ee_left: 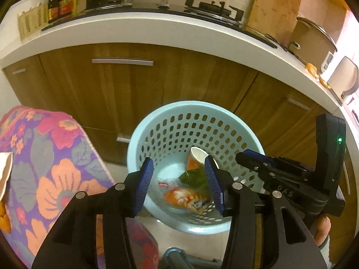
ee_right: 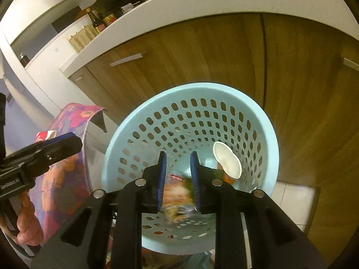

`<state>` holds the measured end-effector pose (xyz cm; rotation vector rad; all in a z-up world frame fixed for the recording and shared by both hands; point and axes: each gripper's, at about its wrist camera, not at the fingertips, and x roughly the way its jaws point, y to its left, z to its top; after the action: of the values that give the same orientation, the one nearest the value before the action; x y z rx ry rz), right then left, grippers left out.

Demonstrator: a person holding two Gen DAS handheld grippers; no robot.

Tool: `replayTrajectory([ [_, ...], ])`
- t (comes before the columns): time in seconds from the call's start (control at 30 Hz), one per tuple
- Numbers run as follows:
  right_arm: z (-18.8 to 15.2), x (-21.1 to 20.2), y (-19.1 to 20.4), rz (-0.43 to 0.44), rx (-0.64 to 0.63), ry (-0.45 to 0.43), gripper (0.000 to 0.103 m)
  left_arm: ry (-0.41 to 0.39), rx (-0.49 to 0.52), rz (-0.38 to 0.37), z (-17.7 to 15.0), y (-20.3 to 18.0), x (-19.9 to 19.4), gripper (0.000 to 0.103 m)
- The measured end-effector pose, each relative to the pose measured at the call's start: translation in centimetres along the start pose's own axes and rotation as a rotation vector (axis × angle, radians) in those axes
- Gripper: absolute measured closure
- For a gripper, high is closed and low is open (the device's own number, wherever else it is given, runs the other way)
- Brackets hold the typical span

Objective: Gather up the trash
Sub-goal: 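Carry peel and leaves over the blue basket and open both tools, then grasp the orange peel strip with the right tool while the left tool grasps the panda snack bag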

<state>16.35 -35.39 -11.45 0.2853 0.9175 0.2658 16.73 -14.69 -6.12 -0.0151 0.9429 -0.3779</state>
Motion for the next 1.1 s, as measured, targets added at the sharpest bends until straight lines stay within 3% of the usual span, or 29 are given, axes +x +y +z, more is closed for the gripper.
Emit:
replayTrajectory([
  [0.37, 0.5, -2.9, 3.6, 0.047, -0.074, -0.067, 0.080, -0.136, -0.050, -0.012, -0.6, 2.3, -6.3, 0.057],
  [0.63, 0.1, -4.5, 11.1, 0.179, -0.221, -0.105, 0.080, -0.303, -0.065, 0.019, -2.5, 4.6, -14.2, 0.053],
  [0.73, -0.6, -4.6, 15.7, 0.215, -0.316, -0.108, 0.078, -0.369, -0.072, 0.053, -3.3, 5.7, -17.4, 0.052],
  [0.9, -1.6, -4.2, 21.9, 0.280, -0.418, -0.114, 0.061, -0.464, -0.085, 0.150, -5.5, 8.0, -22.3, 0.039],
  [1.0, -2.6, -3.9, 25.6, 0.326, -0.491, -0.114, 0.061, -0.512, -0.113, 0.212, -7.2, 10.0, -25.1, 0.029],
  [1.1, -3.6, -3.2, 29.3, 0.339, -0.556, -0.109, 0.061, -0.550, -0.153, 0.290, -9.1, 12.3, -27.6, 0.027],
])
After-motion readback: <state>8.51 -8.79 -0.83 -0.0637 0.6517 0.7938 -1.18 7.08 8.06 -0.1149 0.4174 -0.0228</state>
